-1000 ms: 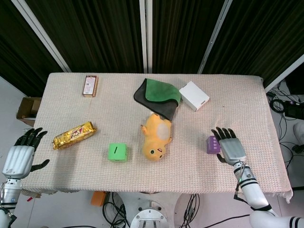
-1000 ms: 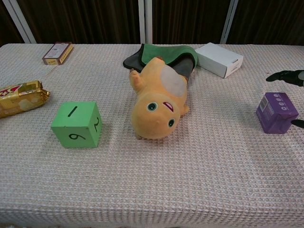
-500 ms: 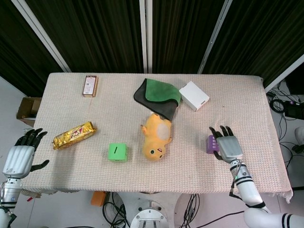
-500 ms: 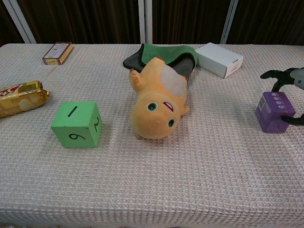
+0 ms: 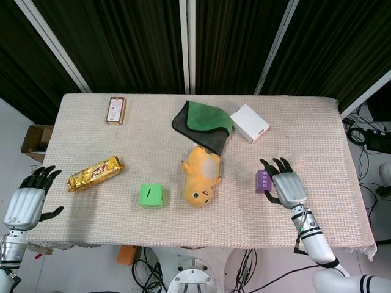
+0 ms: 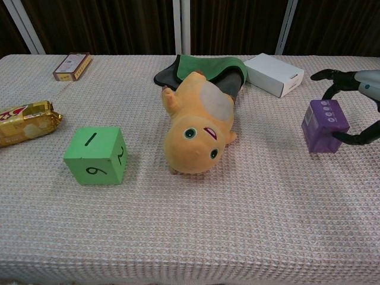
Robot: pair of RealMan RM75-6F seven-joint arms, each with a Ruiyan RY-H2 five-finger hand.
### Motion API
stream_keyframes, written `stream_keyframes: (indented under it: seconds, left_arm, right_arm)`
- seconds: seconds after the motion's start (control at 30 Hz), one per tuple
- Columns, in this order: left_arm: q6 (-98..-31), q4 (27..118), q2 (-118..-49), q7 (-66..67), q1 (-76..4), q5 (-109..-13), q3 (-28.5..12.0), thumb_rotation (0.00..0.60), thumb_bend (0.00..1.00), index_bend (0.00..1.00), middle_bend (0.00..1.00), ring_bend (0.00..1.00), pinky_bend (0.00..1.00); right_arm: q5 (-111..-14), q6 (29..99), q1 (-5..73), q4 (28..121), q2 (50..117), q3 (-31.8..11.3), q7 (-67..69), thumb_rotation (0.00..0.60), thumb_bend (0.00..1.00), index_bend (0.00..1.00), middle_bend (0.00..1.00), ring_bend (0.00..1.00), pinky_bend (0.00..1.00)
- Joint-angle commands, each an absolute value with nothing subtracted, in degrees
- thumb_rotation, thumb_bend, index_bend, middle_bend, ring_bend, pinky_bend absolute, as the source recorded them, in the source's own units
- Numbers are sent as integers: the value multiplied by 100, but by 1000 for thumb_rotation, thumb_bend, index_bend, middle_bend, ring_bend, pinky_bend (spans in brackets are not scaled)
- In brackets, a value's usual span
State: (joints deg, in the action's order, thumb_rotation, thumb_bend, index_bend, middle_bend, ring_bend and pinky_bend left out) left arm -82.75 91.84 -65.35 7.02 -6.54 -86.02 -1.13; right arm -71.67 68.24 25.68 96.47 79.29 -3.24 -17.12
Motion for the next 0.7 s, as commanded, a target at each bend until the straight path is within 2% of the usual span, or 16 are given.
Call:
stream_keyframes:
  seconds: [0.03,0.17,0.27,0.7]
  left_arm:
    - [-8254,9182,-6546,717,-659,-8587,-109,600,129,165,97,83,228]
    - [-8222,9172,-6574,743,-675,-8577,-108,600,129,166,98,82,228]
    - [-8195,9164,-6590,755,-695,-8576,-112,600,129,166,98,83,228]
    - [-8206,9065,-6667,719,-703,-8593,-107,600,129,166,98,82,228]
  right_arm:
    - [-8166,6889,2514,8652,8334,-205,-77,600,343,0,578,70,0]
    - [-8497,6830,2527,8054,8511,-106,971,600,363,0,586,83,0]
    - [-8519,6750,2516,7816,8522,-64,1151,600,372,0,585,86,0]
    - [-8275,6520,2299,7773,8149,56,958,600,376,0,585,85,0]
